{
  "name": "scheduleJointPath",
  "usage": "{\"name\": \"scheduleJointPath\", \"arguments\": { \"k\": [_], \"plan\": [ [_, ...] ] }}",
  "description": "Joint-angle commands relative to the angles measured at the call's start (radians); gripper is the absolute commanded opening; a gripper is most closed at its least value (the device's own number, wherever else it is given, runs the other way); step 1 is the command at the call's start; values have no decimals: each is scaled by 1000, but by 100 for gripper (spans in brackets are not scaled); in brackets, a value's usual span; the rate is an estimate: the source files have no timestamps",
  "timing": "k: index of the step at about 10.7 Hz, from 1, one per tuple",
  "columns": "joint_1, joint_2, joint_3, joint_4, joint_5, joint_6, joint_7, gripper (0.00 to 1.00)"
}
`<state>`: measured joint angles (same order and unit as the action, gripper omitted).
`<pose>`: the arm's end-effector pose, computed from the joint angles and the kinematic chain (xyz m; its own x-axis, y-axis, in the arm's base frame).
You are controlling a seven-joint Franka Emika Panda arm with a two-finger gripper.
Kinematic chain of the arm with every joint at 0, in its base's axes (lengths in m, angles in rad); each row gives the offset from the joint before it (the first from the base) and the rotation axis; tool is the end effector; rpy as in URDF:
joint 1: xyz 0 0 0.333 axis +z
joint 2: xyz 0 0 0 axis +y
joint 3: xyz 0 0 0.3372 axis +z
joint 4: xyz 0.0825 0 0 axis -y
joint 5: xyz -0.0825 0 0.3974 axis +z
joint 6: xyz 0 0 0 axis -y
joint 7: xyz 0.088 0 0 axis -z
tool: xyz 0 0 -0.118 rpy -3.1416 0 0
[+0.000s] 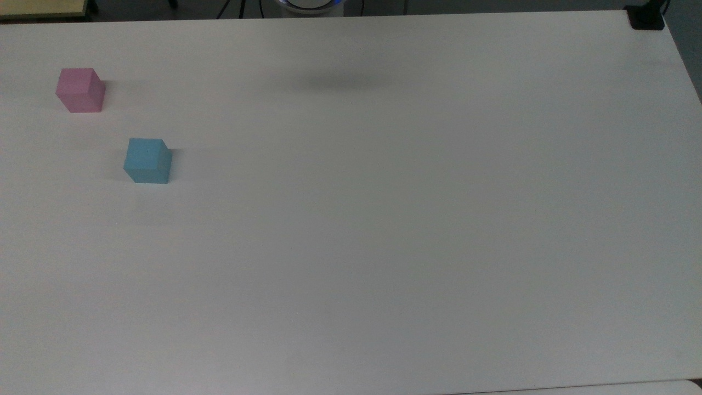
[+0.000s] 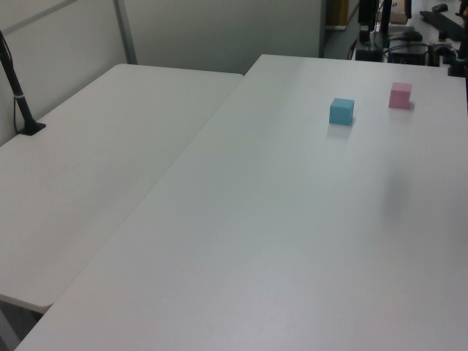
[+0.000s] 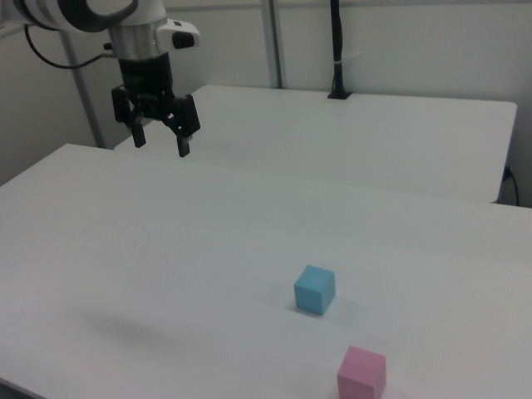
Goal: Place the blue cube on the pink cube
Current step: 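Move the open gripper down toward the light-blue cube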
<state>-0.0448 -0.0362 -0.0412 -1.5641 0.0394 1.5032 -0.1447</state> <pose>0.5472 -0.0427 0.6524 0.9979 0.0613 -0.0185 0.0604 -0.9972 -0.0440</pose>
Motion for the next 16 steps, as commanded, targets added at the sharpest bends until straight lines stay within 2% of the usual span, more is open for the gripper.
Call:
{"name": "scheduleJointPath", "arguments": {
  "k": [1, 6, 9, 10, 12, 13, 16],
  "plan": [
    [14, -14, -13, -24, -3, 8, 17, 100],
    [5, -16, -22, -22, -3, 11, 11, 100],
    [-33, -17, -26, -17, -6, 12, -8, 100],
    [-56, -11, -28, -17, -13, 20, -71, 100],
    [-114, -1, -31, -28, -21, 102, -317, 100],
    [-147, 22, -39, -25, -23, 136, -355, 100],
    [-162, 99, -80, -42, -19, 277, -329, 100]
  ]
}}
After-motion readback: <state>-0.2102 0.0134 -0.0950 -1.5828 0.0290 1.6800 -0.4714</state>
